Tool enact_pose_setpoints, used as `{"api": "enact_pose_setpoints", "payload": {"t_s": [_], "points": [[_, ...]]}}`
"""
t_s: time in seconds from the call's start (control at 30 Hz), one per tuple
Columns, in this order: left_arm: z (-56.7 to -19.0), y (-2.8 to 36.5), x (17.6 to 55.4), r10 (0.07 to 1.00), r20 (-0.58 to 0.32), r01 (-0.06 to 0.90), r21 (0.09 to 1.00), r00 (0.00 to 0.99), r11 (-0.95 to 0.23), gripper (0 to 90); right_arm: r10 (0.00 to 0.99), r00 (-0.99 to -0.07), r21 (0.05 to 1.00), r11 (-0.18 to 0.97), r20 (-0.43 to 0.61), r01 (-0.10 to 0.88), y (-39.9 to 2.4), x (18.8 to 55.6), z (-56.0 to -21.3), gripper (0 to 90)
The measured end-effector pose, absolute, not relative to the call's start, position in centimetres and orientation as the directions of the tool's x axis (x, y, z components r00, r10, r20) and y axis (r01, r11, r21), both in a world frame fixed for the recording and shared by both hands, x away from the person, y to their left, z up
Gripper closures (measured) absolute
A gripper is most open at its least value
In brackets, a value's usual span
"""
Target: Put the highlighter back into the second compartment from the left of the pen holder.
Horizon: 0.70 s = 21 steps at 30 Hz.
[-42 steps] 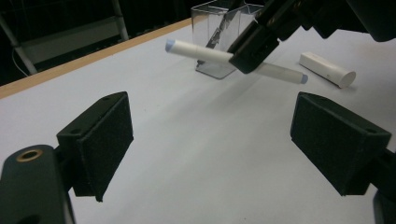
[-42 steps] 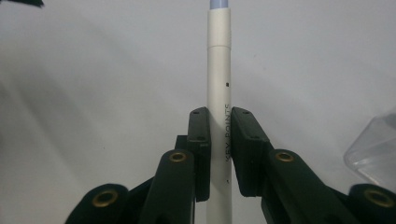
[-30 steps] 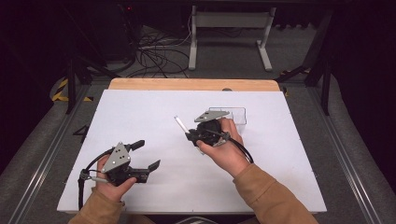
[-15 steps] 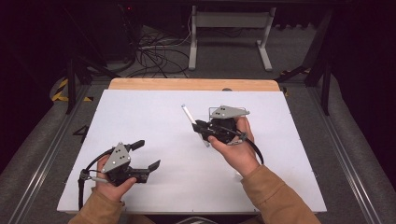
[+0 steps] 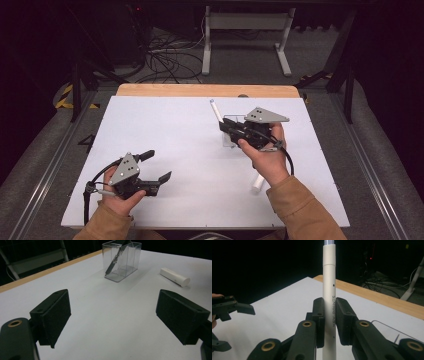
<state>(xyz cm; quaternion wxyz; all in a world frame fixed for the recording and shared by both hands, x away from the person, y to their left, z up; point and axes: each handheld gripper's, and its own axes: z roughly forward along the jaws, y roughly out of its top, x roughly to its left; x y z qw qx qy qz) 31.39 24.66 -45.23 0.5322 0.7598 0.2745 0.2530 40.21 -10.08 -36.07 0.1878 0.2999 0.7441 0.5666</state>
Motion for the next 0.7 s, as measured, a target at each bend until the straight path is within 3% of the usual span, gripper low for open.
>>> {"api": "enact_pose_setpoints", "payload": {"t_s": [0.7], "points": [[-45.2, 24.7, 31.4, 0.688, 0.094, 0.147, 0.948, 0.720, -0.283, 13.5, 0.730, -0.681, 0.983, 0.070, 0.064, 0.167, -14.3, 42.0, -36.3, 79.0]]}}
